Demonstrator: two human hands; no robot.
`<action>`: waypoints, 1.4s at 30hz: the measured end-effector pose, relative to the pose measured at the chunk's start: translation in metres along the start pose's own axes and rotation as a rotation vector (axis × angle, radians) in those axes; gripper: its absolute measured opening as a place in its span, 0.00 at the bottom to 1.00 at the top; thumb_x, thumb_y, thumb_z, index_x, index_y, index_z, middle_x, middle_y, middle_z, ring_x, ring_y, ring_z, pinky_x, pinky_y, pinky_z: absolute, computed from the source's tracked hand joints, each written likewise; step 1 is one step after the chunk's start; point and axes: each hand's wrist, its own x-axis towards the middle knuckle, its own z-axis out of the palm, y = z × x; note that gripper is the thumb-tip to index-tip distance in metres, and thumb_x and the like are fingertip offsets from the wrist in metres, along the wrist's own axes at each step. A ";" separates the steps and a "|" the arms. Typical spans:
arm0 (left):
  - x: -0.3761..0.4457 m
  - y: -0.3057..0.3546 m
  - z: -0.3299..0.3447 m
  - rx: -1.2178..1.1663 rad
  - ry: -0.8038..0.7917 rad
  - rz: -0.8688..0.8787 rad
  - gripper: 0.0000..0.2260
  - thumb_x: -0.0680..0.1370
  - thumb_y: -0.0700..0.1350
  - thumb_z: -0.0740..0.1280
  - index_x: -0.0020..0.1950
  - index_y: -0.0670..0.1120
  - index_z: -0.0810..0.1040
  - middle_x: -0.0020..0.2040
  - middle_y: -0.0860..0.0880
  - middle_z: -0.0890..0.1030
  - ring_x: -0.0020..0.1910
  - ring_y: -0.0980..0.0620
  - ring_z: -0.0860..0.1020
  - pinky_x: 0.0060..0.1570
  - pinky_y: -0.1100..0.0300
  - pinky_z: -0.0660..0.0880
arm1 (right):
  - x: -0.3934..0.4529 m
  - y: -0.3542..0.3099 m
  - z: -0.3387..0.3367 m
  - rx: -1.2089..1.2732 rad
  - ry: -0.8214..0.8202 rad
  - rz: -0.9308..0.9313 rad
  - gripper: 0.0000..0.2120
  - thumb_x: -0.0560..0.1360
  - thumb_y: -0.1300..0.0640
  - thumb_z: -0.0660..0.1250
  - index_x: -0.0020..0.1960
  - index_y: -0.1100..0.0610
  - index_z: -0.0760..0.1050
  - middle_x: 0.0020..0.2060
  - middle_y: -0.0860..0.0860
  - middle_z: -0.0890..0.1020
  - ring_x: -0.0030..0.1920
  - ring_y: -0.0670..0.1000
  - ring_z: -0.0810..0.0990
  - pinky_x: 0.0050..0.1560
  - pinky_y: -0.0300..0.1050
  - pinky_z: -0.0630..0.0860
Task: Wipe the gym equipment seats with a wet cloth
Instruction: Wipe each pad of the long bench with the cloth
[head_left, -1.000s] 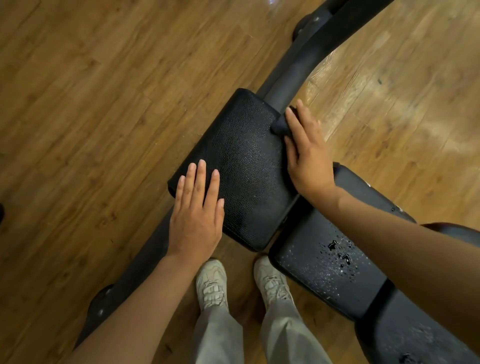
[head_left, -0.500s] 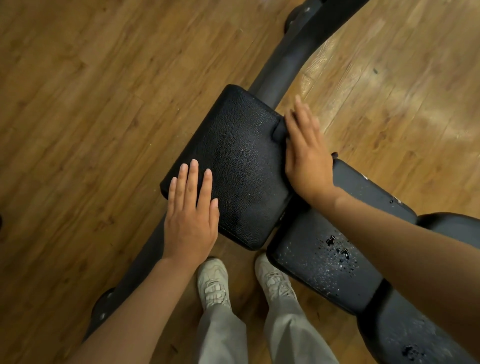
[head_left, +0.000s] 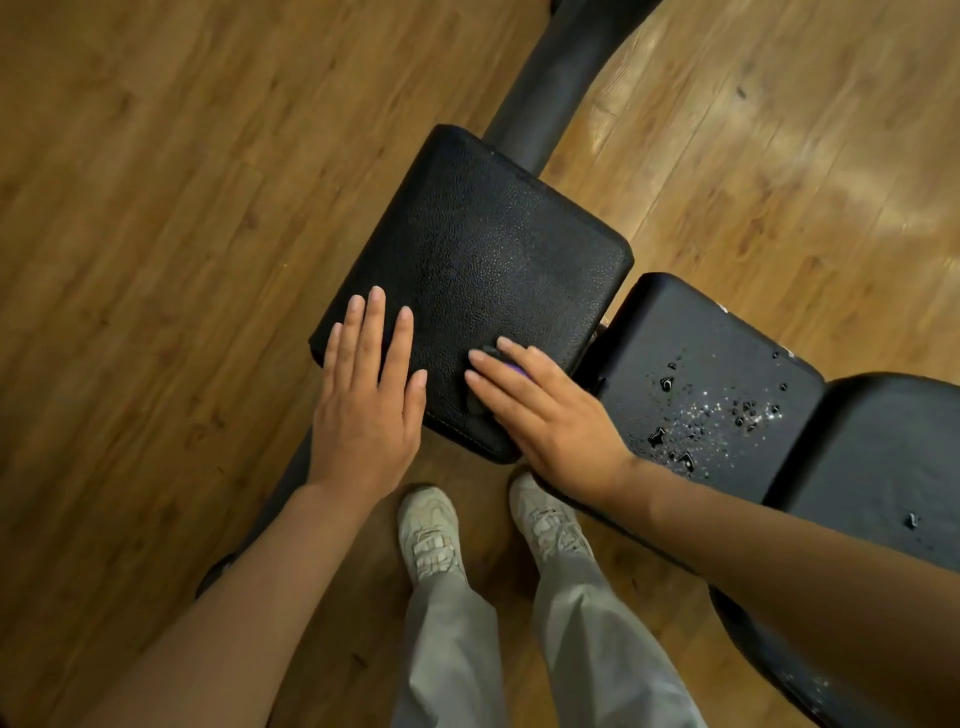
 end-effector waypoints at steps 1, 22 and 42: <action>0.000 -0.001 0.000 0.002 -0.001 0.004 0.24 0.85 0.48 0.52 0.79 0.39 0.58 0.79 0.36 0.56 0.79 0.39 0.53 0.78 0.46 0.49 | 0.006 0.006 -0.001 0.002 -0.001 0.014 0.19 0.84 0.61 0.56 0.75 0.61 0.68 0.75 0.56 0.69 0.76 0.61 0.64 0.77 0.57 0.59; 0.000 -0.022 -0.009 0.030 -0.062 0.124 0.24 0.85 0.50 0.50 0.79 0.42 0.60 0.80 0.40 0.57 0.79 0.43 0.54 0.78 0.50 0.51 | 0.007 -0.032 0.013 0.024 0.011 0.069 0.20 0.82 0.62 0.63 0.74 0.64 0.69 0.73 0.58 0.70 0.75 0.63 0.64 0.75 0.61 0.63; 0.006 -0.061 -0.016 -0.074 -0.134 0.297 0.23 0.84 0.47 0.52 0.78 0.39 0.62 0.79 0.42 0.60 0.79 0.46 0.57 0.77 0.51 0.55 | -0.019 -0.029 0.012 -0.058 -0.066 -0.081 0.22 0.83 0.67 0.58 0.76 0.60 0.65 0.76 0.56 0.66 0.77 0.61 0.61 0.78 0.56 0.56</action>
